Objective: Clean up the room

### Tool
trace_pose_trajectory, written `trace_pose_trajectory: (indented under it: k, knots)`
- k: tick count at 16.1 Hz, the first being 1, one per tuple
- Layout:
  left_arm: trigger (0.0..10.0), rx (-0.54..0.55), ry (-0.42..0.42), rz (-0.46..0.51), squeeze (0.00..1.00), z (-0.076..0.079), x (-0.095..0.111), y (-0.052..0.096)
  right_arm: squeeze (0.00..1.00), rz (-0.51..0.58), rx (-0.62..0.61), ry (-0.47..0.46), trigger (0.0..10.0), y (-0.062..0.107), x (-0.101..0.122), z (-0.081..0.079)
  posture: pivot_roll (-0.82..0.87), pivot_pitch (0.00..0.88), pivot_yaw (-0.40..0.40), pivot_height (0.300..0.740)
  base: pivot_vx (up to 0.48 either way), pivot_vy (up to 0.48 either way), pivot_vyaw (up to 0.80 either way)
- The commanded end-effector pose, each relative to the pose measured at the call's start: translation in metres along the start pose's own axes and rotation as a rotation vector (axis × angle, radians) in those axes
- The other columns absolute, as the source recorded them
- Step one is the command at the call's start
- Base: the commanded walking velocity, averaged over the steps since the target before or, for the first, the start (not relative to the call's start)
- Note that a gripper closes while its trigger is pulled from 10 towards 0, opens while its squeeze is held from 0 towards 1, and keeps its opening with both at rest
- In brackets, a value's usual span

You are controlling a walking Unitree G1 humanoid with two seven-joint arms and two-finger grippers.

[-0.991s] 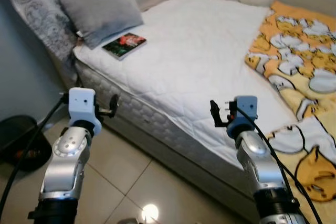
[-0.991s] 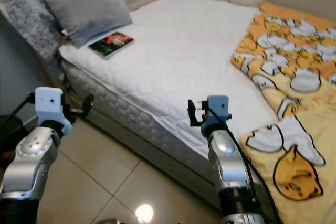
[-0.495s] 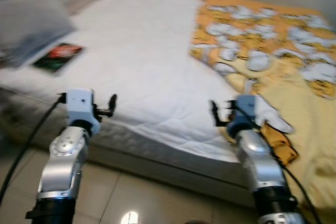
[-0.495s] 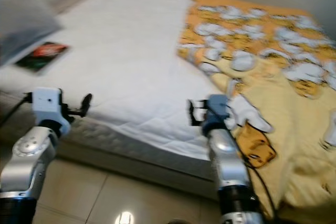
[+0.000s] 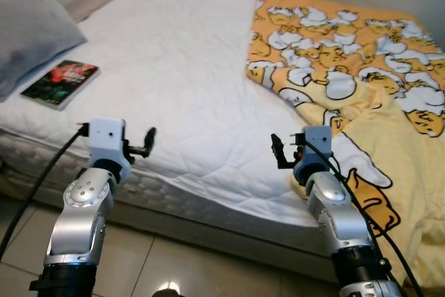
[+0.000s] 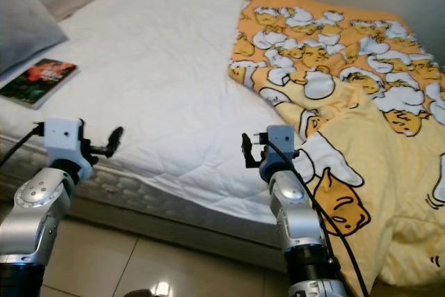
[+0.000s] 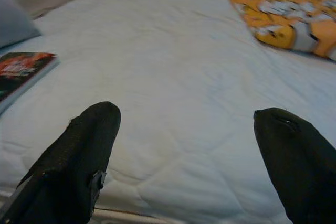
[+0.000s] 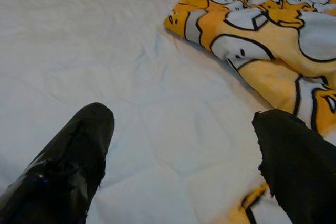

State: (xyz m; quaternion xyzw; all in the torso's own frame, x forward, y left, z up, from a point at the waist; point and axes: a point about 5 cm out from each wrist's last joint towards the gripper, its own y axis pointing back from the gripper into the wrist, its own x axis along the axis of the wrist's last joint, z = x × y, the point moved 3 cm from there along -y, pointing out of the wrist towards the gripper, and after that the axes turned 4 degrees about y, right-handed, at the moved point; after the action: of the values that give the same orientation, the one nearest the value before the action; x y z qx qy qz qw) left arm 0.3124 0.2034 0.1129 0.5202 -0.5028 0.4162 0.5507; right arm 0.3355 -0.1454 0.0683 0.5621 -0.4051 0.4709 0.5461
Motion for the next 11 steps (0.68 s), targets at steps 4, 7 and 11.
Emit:
trace_pose_trajectory:
  k: [4,7,11]
  knots:
    - [10.0,-0.113,-0.086,-0.069,1.00,0.014,-0.005,0.005,1.00,-0.177,-0.055,0.102,10.0,-0.018,-0.018,0.017,0.00,0.000,-0.044,0.740,0.000,0.000,0.00]
    - [10.0,-0.221,-0.128,-0.101,0.36,0.020,-0.004,0.009,0.00,-0.300,-0.062,0.120,10.0,-0.028,-0.033,0.026,0.02,0.000,-0.046,0.740,0.000,0.000,0.00]
    - [10.0,-0.352,-0.169,-0.146,0.00,0.025,-0.002,0.020,0.00,-0.317,-0.043,0.117,10.0,-0.035,-0.036,0.030,0.04,0.000,-0.023,0.740,0.000,0.000,0.00]
